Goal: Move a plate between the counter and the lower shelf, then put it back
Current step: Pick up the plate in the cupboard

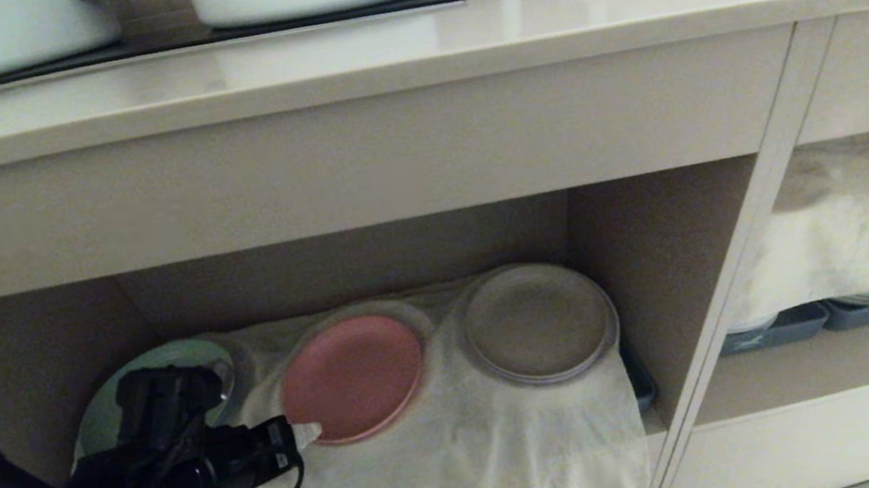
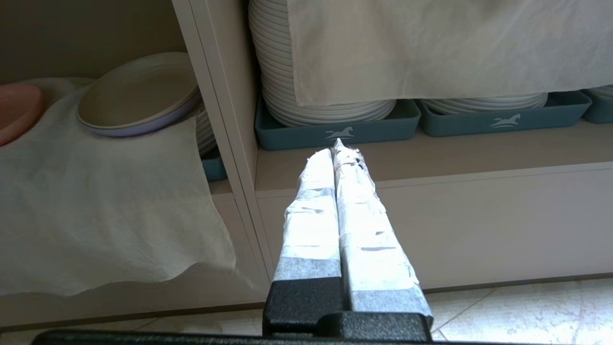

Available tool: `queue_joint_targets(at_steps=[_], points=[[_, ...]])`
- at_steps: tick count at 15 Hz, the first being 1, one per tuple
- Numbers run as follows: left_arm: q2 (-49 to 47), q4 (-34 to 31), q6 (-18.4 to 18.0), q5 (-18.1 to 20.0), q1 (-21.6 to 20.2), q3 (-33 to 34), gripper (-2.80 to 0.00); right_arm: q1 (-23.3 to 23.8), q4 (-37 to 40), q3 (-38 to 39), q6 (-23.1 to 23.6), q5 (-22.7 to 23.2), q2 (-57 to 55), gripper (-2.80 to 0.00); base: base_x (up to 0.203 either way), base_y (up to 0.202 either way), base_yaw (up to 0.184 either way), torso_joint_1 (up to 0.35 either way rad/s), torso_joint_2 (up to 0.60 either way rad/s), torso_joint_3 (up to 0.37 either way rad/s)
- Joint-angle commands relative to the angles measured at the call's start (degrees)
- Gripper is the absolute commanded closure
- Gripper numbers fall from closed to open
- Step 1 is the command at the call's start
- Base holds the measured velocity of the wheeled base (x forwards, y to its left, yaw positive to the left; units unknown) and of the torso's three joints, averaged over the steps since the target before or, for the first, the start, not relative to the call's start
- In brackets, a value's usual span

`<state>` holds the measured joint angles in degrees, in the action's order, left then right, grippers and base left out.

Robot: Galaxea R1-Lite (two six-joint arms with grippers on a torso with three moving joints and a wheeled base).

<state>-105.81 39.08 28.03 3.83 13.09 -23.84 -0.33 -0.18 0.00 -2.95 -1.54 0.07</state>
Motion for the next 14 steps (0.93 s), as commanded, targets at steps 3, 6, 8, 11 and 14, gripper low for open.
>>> queue_joint_targets(at_steps=[3, 6, 8, 11, 14], points=[[-0.33, -0.72, 0.19, -0.13, 0.02, -3.27, -2.8, -0.02, -0.02, 0.0, -0.04, -0.04, -0.07, 0.0, 0.0, 0.0, 0.0, 0.0, 0.0, 0.0], [-0.79, -5.34, 0.15, -1.71, 0.48, -6.46, -2.8, -0.02, 0.01, 0.0, -0.04, -0.04, -0.07, 0.0, 0.0, 0.0, 0.0, 0.0, 0.0, 0.0], [-1.06, -6.74, 0.19, -1.98, 0.71, -7.57, -2.8, -0.02, -0.04, 0.0, -0.04, -0.04, -0.07, 0.0, 0.0, 0.0, 0.0, 0.0, 0.0, 0.0], [-1.94, -6.65, 0.36, -2.07, 1.28, -7.71, -2.8, -0.02, -0.02, 0.0, -0.04, -0.04, -0.07, 0.0, 0.0, 0.0, 0.0, 0.0, 0.0, 0.0], [-3.52, -6.47, 0.45, -3.71, 1.53, -7.82, -2.8, -0.02, -0.08, 0.0, -0.04, -0.04, -0.07, 0.0, 0.0, 0.0, 0.0, 0.0, 0.0, 0.0]])
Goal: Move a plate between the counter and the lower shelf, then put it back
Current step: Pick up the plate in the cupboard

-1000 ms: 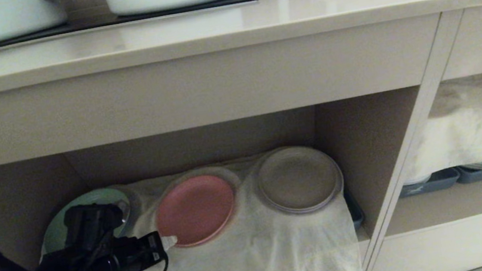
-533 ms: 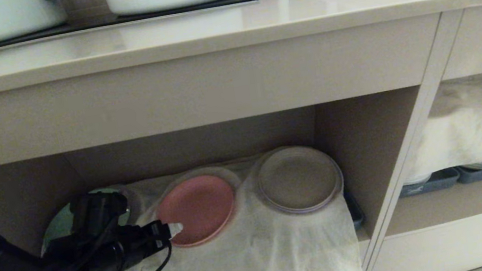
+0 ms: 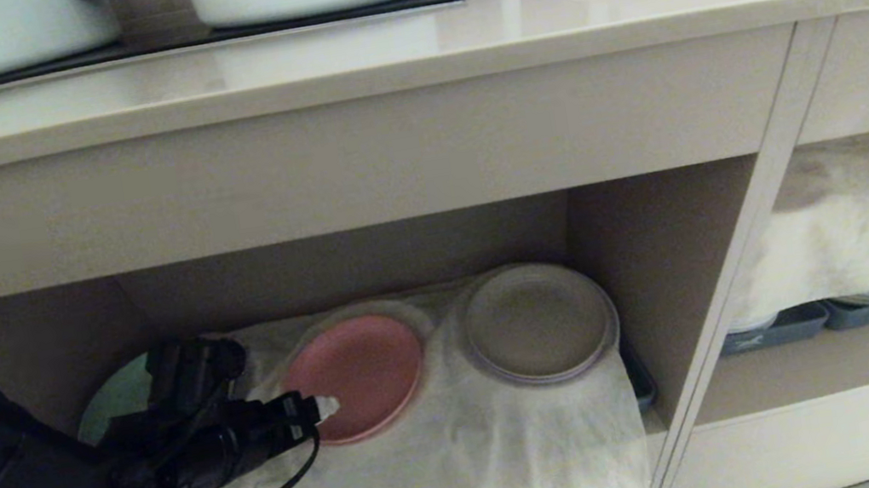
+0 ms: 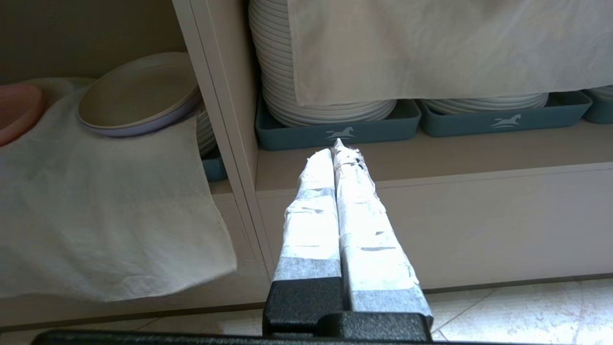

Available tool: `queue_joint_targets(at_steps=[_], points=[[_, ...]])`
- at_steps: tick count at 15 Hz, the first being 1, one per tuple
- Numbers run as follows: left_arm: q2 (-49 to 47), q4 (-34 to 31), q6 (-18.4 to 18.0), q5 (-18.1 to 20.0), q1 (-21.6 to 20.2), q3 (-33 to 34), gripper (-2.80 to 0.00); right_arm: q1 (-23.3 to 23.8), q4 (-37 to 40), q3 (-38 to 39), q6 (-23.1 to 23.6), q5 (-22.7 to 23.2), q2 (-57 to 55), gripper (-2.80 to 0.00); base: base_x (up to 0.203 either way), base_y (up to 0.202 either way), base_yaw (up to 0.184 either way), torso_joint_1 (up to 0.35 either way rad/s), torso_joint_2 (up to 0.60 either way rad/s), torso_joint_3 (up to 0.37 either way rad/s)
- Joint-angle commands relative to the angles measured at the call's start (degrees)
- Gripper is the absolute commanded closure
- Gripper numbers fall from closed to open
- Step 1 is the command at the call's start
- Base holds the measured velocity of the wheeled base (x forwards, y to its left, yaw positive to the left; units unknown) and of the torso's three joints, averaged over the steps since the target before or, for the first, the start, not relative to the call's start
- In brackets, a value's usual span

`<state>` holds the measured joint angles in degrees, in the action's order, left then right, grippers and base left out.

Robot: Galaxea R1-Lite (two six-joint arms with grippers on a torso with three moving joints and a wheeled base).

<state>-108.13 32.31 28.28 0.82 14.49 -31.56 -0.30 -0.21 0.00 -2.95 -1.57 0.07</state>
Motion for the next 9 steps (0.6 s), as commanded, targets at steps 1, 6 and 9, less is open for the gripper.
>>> queue_joint_targets(at_steps=[1, 6, 9], points=[[-1.81, 0.46, 0.26, -1.24, 0.18, -0.24, -2.8, -0.05, -0.06, 0.0, -0.03, -0.01, -0.07, 0.0, 0.0, 0.0, 0.0, 0.0, 0.0, 0.0], [-3.28, 0.65, 0.37, -1.52, 0.45, -1.87, -2.8, -0.05, 0.02, 0.0, -0.03, -0.01, -0.07, 0.0, 0.0, 0.0, 0.0, 0.0, 0.0, 0.0], [-3.94, 0.63, 0.28, -1.86, 0.64, -2.72, -2.8, -0.05, 0.02, 0.0, -0.03, -0.01, -0.07, 0.0, 0.0, 0.0, 0.0, 0.0, 0.0, 0.0]])
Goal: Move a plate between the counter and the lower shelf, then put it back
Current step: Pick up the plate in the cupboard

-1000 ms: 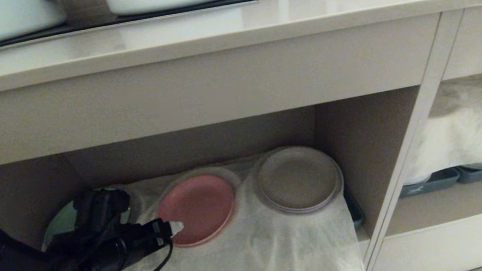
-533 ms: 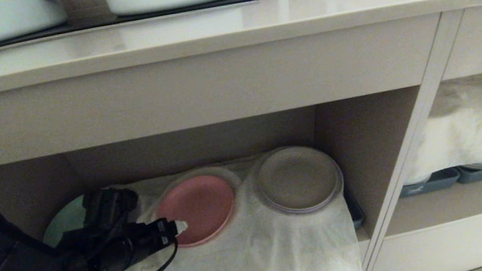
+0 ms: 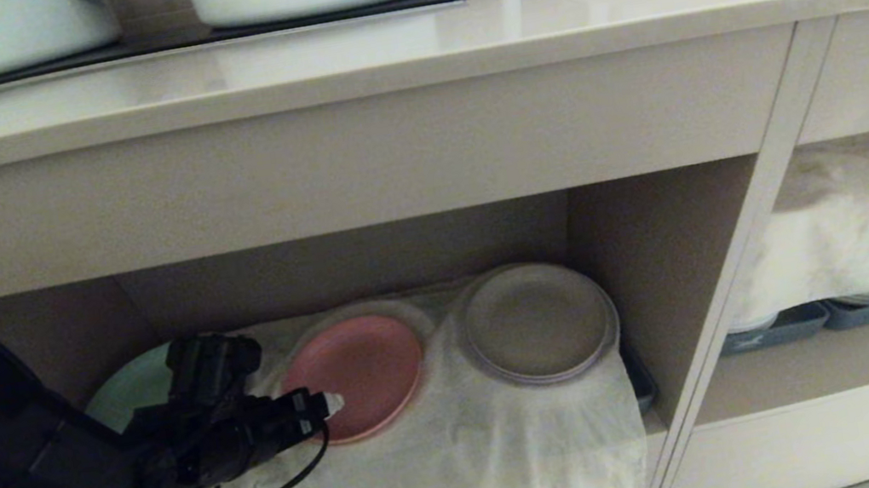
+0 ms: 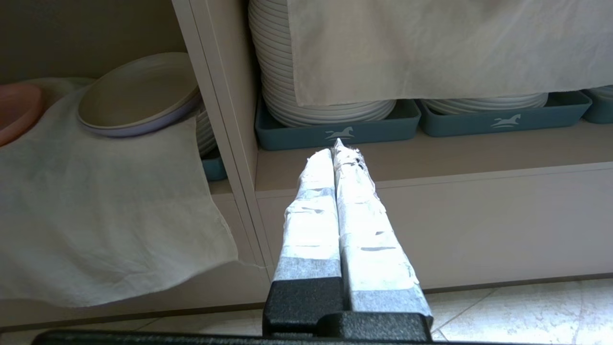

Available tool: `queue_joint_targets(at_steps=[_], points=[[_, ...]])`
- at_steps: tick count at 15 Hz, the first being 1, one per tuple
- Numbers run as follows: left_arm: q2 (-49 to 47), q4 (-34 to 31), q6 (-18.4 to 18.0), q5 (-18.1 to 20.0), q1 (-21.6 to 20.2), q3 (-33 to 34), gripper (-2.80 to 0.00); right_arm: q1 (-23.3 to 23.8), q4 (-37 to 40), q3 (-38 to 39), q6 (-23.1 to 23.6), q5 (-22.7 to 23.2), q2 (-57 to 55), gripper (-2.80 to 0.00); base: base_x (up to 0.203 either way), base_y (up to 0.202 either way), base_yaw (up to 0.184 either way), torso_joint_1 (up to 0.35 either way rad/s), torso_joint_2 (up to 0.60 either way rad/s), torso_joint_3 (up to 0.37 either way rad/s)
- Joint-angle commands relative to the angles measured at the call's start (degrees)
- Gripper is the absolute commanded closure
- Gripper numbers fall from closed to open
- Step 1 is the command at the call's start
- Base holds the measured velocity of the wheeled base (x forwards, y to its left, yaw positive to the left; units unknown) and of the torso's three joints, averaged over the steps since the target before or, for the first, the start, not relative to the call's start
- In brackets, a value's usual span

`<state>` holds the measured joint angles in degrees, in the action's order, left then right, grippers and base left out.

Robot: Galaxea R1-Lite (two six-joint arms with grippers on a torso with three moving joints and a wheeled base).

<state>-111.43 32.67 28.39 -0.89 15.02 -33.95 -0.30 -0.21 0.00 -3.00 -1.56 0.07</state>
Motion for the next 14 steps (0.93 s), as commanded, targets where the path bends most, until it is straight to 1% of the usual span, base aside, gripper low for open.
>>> queue_joint_targets(at_steps=[1, 3, 5, 8, 14], points=[[-0.82, 0.26, 0.2, -0.17, 0.45, -0.33, -2.8, -0.05, 0.0, 0.0, 0.01, -0.02, -0.07, 0.0, 0.0, 0.0, 0.0, 0.0, 0.0, 0.0], [-1.29, 0.29, 0.26, -0.54, 0.62, -0.41, -2.8, -0.05, 0.03, 0.0, 0.01, -0.02, -0.07, 0.0, 0.0, 0.0, 0.0, 0.0, 0.0, 0.0], [-2.11, 0.71, 0.26, -1.98, 0.8, -0.51, -2.8, -0.05, -0.06, 0.0, 0.01, -0.02, -0.07, 0.0, 0.0, 0.0, 0.0, 0.0, 0.0, 0.0], [-2.48, 2.31, 0.26, -2.16, 0.89, -0.51, -2.8, -0.05, 0.03, 0.0, 0.01, -0.02, -0.07, 0.0, 0.0, 0.0, 0.0, 0.0, 0.0, 0.0], [-2.39, 2.4, 0.26, -2.19, 0.89, -0.42, -2.8, -0.05, -0.06, 0.0, 0.01, -0.02, -0.07, 0.0, 0.0, 0.0, 0.0, 0.0, 0.0, 0.0]])
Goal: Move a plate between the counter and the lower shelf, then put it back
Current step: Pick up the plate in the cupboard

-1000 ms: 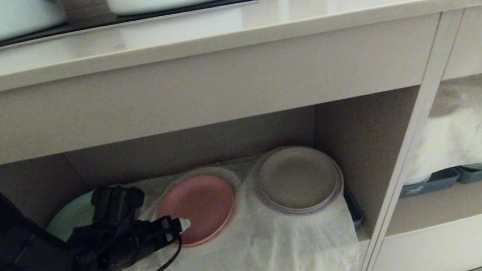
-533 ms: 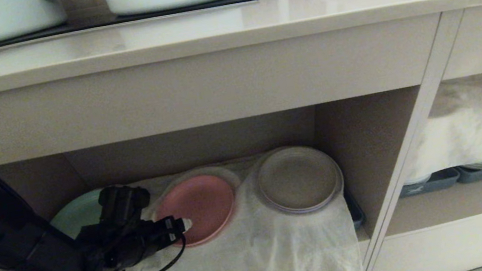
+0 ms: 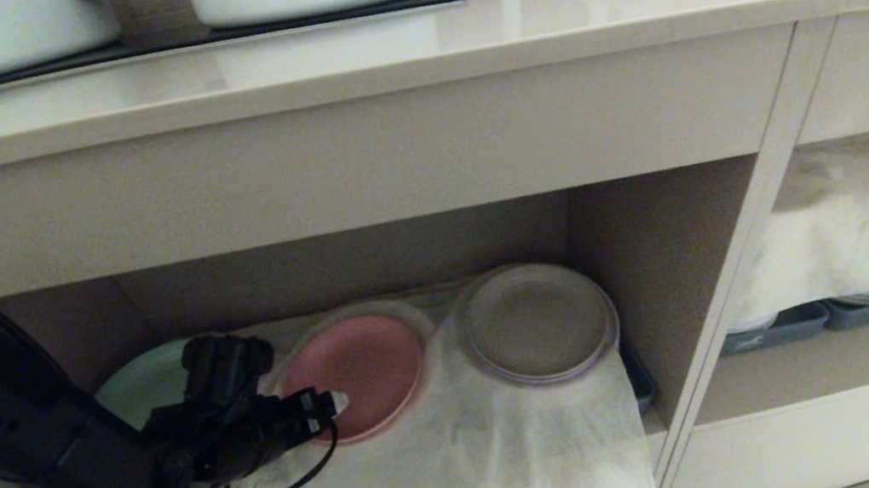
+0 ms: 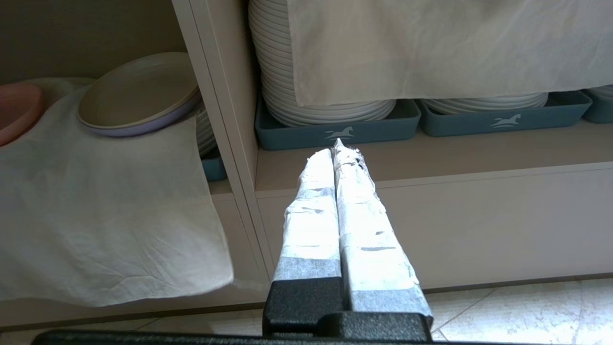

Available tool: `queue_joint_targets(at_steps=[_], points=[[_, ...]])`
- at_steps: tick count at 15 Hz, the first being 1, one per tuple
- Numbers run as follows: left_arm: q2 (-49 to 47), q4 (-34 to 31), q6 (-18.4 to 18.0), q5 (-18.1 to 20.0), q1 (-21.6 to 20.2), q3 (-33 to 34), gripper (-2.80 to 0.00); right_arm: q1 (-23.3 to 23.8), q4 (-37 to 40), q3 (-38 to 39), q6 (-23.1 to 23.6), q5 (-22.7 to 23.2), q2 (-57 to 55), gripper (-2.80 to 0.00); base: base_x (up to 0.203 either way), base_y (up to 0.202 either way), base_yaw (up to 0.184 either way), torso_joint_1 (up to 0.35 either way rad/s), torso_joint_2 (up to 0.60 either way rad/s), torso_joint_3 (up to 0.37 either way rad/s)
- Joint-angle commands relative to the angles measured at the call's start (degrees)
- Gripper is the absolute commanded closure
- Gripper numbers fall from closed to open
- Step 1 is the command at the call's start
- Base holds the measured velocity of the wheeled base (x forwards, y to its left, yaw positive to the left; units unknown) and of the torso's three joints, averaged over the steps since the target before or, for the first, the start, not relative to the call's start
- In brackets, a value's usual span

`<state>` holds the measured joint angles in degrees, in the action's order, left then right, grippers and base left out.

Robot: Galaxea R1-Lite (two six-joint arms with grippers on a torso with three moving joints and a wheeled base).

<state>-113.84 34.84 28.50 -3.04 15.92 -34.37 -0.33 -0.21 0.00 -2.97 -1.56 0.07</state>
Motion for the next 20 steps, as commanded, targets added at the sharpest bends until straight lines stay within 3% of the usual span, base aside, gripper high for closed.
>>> queue_joint_targets(at_steps=[1, 3, 4, 20], points=[[0.02, 0.4, 0.15, -0.03, -0.01, 0.0, -2.8, -0.02, 0.03, 0.0, -0.02, -0.02, -0.07, 0.0, 0.0, 0.0, 0.0, 0.0, 0.0, 0.0], [0.11, 1.26, 0.06, -0.03, -0.01, 0.16, -2.8, -0.02, 0.03, 0.0, -0.02, -0.02, -0.07, 0.0, 0.0, 0.0, 0.0, 0.0, 0.0, 0.0], [0.19, 1.37, 0.06, -0.03, -0.01, 0.26, 0.0, -0.02, -0.05, 0.0, -0.02, -0.02, -0.07, 0.0, 0.0, 0.0, 0.0, 0.0, 0.0, 0.0], [0.38, 0.93, -0.03, -0.2, 0.0, 0.7, 0.0, -0.02, 0.02, 0.0, -0.02, -0.02, -0.07, 0.0, 0.0, 0.0, 0.0, 0.0, 0.0, 0.0]])
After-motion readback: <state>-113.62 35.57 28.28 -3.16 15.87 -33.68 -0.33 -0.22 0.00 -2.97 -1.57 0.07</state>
